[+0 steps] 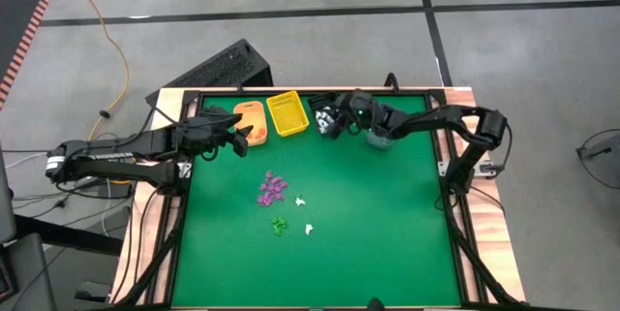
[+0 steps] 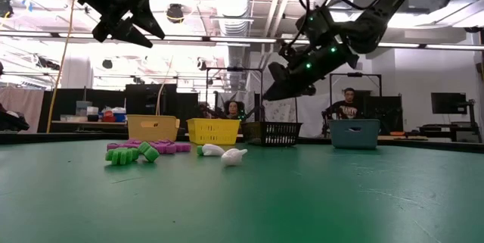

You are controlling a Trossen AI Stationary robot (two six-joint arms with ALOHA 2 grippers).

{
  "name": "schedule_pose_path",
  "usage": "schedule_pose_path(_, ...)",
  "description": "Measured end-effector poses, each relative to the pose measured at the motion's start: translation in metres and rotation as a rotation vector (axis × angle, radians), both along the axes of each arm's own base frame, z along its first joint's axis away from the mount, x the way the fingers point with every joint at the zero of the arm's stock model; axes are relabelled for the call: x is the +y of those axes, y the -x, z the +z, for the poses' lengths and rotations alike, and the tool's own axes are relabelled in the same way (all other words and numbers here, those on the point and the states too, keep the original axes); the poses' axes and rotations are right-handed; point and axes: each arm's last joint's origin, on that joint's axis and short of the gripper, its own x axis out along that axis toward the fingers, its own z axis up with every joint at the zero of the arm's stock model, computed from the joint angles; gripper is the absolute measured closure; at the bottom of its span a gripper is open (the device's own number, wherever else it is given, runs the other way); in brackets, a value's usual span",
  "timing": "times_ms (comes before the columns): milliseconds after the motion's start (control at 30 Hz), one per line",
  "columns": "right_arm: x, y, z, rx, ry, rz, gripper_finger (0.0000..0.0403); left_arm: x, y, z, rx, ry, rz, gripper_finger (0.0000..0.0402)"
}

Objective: Sort Halloween decoration
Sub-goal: Put the white ghost toy into the black bin

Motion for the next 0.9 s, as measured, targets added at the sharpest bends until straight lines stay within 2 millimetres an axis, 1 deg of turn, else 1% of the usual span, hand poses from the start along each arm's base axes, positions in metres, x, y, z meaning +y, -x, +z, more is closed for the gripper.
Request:
schedule_pose_path(200, -0.013, 0.008, -0.003, -0.007, -0.064, -0.068, 0.0312, 0.000, 0.000, 0.000, -0.001, -0.005, -0.002, 0.0170)
schedule_pose_path(300, -0.016, 0.010, -0.003, -0.009, -0.068, -0.080, 0.0309, 0.000, 0.000, 0.000, -0.001, -0.005, -0.003, 0.0170)
schedule_pose_path(433, -0.016, 0.010, -0.003, -0.013, -0.072, -0.077, 0.0294, 0.000, 0.000, 0.001, -0.002, -0.006, -0.003, 0.0170)
schedule_pose_path(667, -0.008, 0.005, -0.002, -0.038, -0.100, 0.035, 0.0274, 0.000, 0.000, 0.001, -0.001, -0.006, -0.003, 0.0170)
schedule_pose_path(767, 0.000, 0.001, -0.001, -0.047, -0.114, 0.098, 0.0273, 0.000, 0.000, 0.001, -0.001, -0.006, -0.003, 0.0170)
schedule_pose_path(900, 0.014, -0.007, 0.002, -0.098, -0.159, 0.231, 0.0274, 0.000, 0.000, 0.001, -0.001, -0.006, -0.003, 0.0170)
